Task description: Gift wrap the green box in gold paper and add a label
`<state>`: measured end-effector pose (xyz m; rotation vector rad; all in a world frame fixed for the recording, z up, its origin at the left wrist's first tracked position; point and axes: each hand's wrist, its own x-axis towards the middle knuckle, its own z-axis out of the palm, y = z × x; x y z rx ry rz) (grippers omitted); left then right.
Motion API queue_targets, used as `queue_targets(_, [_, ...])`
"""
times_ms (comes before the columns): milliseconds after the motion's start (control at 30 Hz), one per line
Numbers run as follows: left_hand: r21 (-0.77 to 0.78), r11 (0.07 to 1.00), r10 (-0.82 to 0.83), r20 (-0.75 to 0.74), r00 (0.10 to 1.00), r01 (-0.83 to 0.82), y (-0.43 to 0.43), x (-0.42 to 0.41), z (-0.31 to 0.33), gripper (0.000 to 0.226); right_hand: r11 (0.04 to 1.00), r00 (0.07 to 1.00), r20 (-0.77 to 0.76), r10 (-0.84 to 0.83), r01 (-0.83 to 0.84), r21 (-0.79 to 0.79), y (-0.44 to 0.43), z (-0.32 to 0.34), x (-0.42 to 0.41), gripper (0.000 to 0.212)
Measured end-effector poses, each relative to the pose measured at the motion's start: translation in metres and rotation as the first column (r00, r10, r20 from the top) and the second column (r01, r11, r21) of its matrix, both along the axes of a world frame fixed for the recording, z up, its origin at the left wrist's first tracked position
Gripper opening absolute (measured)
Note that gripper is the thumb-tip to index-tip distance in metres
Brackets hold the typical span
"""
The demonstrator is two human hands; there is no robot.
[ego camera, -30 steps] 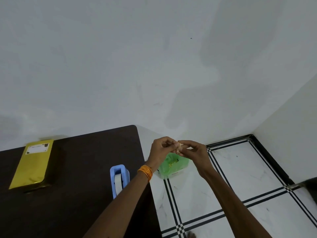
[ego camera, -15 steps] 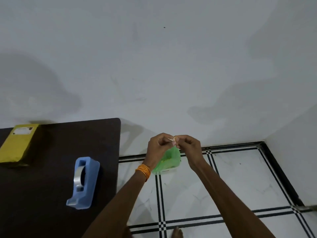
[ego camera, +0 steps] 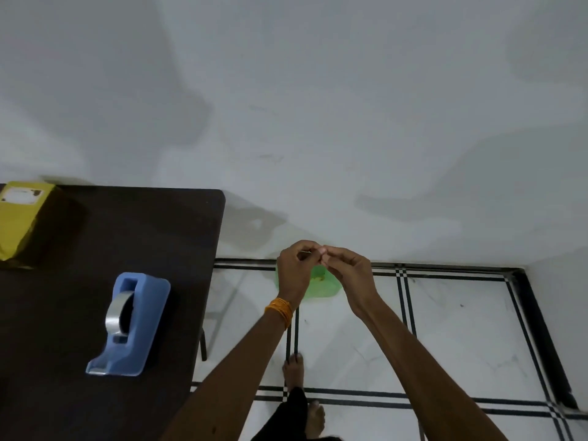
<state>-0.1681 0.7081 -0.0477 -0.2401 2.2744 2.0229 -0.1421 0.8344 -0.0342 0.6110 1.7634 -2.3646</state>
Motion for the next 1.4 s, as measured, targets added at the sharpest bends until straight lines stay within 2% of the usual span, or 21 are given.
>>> queue_targets(233, [0.152,0.984,0.064,0.203,0.977,-0.096,0.006,-0.039,-0.066,0.008,0.955,0.999,-0.036,0.036,-0.024,0.294,0.006,-0.073,-0.045,0.006])
queue_targets(433, [0.020,0.997,0.067,0.221,0.973,-0.073,0.019,-0.050,-0.146,0.006,0.854,0.999,-0.032,0.043,-0.020,0.521,0.006,-0.162,-0.066,0.012])
queue_targets(533, [-0.061,0.998,0.026,0.195,0.980,-0.014,0.020,-0.058,-0.195,0.006,0.834,1.000,0.008,0.030,-0.030,0.551,0.012,-0.208,-0.076,0.016])
queue_targets(633, [-0.221,0.971,-0.064,0.126,0.990,0.091,0.020,-0.073,-0.259,0.010,0.817,0.999,0.031,0.015,-0.030,0.576,0.022,-0.269,-0.087,0.015])
queue_targets(800, [-0.565,0.803,-0.202,0.037,0.979,0.187,0.012,-0.085,-0.359,0.038,0.722,1.000,0.013,-0.016,0.003,0.692,0.034,-0.375,-0.103,0.015])
queue_targets(967, [-0.752,0.624,-0.311,0.008,0.950,0.211,-0.003,-0.085,-0.452,0.051,0.628,0.998,0.026,0.059,-0.057,0.776,0.032,-0.463,-0.116,0.013])
queue_targets(1067, [-0.813,0.534,-0.358,0.032,0.933,0.233,-0.010,-0.088,-0.483,0.054,0.606,0.993,0.049,0.106,-0.103,0.789,0.029,-0.503,-0.119,0.013])
queue_targets(1200, [-0.841,0.468,-0.399,0.073,0.914,0.272,-0.015,-0.087,-0.504,0.060,0.531,0.979,0.093,0.180,-0.176,0.829,0.027,-0.542,-0.119,0.014])
queue_targets(1267, [-0.849,0.449,-0.397,0.092,0.913,0.280,-0.017,-0.087,-0.510,0.063,0.520,0.974,0.116,0.194,-0.202,0.830,0.029,-0.551,-0.117,0.017])
queue_targets(1400, [-0.869,0.414,-0.422,0.080,0.903,0.271,-0.025,-0.086,-0.504,0.064,0.431,0.958,0.178,0.225,-0.262,0.863,0.036,-0.536,-0.111,0.021])
